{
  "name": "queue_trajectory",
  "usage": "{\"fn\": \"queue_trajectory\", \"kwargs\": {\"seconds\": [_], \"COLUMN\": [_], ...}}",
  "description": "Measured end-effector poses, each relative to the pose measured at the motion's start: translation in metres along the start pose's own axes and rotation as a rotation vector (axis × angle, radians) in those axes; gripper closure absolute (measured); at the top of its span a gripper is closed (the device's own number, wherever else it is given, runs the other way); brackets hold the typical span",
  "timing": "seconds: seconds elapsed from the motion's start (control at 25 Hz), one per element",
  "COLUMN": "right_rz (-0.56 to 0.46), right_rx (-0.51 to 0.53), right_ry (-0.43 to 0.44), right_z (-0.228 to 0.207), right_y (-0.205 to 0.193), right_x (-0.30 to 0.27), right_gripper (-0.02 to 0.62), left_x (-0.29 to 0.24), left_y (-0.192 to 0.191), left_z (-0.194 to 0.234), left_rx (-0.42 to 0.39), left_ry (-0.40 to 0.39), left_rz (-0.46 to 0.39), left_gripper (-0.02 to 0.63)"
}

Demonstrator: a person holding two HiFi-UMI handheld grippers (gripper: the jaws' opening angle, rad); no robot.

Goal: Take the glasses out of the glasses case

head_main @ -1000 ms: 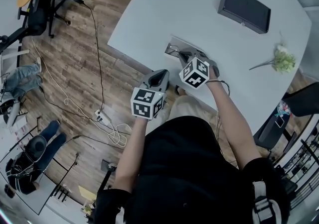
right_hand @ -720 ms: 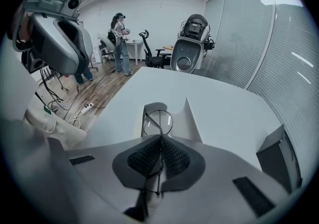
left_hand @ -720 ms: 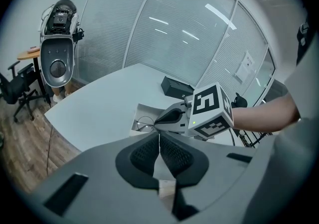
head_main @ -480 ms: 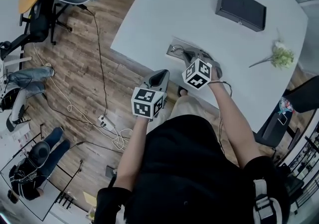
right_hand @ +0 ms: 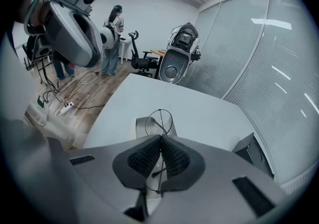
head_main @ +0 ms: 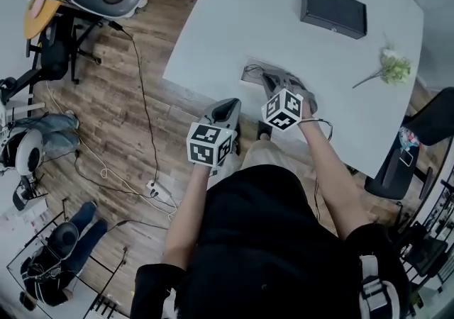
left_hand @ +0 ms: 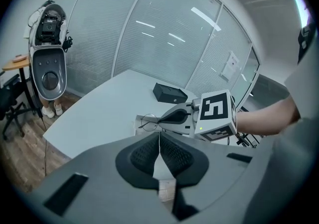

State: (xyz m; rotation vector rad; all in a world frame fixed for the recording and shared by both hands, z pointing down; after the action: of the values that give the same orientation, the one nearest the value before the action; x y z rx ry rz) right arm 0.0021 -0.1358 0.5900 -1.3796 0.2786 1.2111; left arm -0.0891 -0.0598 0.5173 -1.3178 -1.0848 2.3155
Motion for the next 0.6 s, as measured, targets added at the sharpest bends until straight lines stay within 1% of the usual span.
{"fn": "queue_trajectory", "kwargs": {"seconds": [0.32,0.6], "right_rz": [-0.013,-0.067], "right_rx": [-0.043,-0.082], "right_ry": [-0.129,-0.265], "right_z": [0.013,0.024], "right_y": [0.022,0.056], "right_x": [0.037,0.083], "right_gripper": [0.571,0.571], "left_x": [0.03,0.056], "left_y": [-0.001,0.007], "left_z": [0.006,0.014], "left_rx": [-0.048,-0.101], "left_ry": [-0.079,-0.143], "left_rz": [-0.036,-0.087], "left_gripper": [0.581,0.581]}}
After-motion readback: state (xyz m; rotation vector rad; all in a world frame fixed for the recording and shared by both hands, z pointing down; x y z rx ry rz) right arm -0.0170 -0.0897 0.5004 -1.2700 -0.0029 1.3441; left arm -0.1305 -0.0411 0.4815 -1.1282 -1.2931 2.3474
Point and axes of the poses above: the fingertips, and each gripper's own axes: x backward along the fingers, z to its left, y out of its top, the point moved 3 cm from there along x, backward along the fingers, and after that the axes turned 4 degrees about -x, right-handed, at the moved point
